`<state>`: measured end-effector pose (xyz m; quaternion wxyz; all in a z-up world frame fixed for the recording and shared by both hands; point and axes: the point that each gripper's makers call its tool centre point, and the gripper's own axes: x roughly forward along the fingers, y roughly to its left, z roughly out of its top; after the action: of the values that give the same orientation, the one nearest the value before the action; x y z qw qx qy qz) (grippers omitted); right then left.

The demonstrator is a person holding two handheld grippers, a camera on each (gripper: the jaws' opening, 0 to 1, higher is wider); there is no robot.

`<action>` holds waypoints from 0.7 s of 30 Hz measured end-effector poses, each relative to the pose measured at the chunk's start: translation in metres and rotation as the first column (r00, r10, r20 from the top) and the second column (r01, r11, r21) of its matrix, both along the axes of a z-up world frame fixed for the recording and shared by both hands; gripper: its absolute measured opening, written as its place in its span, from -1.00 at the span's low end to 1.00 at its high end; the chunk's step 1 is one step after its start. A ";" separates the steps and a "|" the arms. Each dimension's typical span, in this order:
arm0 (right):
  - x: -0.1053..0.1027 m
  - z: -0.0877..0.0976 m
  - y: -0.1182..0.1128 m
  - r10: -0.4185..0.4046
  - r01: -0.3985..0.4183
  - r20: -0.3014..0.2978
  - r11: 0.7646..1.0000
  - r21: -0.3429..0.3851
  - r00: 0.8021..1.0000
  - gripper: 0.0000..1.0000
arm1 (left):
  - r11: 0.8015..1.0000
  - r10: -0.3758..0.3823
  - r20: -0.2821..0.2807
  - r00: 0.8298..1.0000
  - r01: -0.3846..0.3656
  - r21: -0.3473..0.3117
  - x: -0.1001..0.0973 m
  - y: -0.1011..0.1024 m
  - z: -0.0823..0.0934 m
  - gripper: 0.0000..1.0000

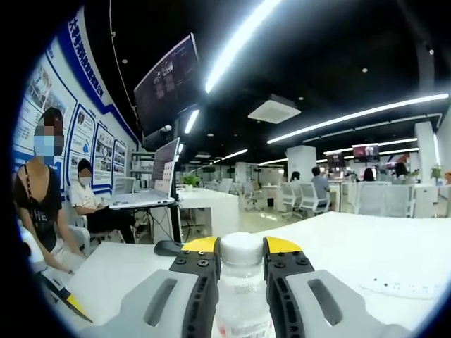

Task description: Arrange the tabletop items into an orderly group along one side of the table until the central work area is clear of visible clutter.

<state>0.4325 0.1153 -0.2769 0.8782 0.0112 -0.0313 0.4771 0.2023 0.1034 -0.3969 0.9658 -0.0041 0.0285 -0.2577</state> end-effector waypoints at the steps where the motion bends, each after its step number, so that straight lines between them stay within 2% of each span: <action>1: 0.000 0.000 0.000 0.003 -0.003 0.005 1.000 -0.007 1.000 -0.58 | 1.000 -0.004 0.002 1.000 0.004 -0.001 0.000 -0.001 0.000 0.26; 11: -0.004 0.006 -0.012 0.007 -0.007 0.024 1.000 -0.009 1.000 -0.59 | 1.000 -0.011 0.000 1.000 0.011 0.009 0.001 -0.006 0.000 0.27; 21: 0.001 0.009 -0.034 -0.021 0.021 0.025 1.000 0.012 0.999 -0.59 | 0.999 -0.024 -0.009 1.000 0.024 0.023 0.007 -0.016 -0.001 0.27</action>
<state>0.4335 0.0812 -0.2679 0.8827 0.0099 -0.0451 0.4676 0.2094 0.0877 -0.3984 0.9624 0.0060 0.0358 -0.2690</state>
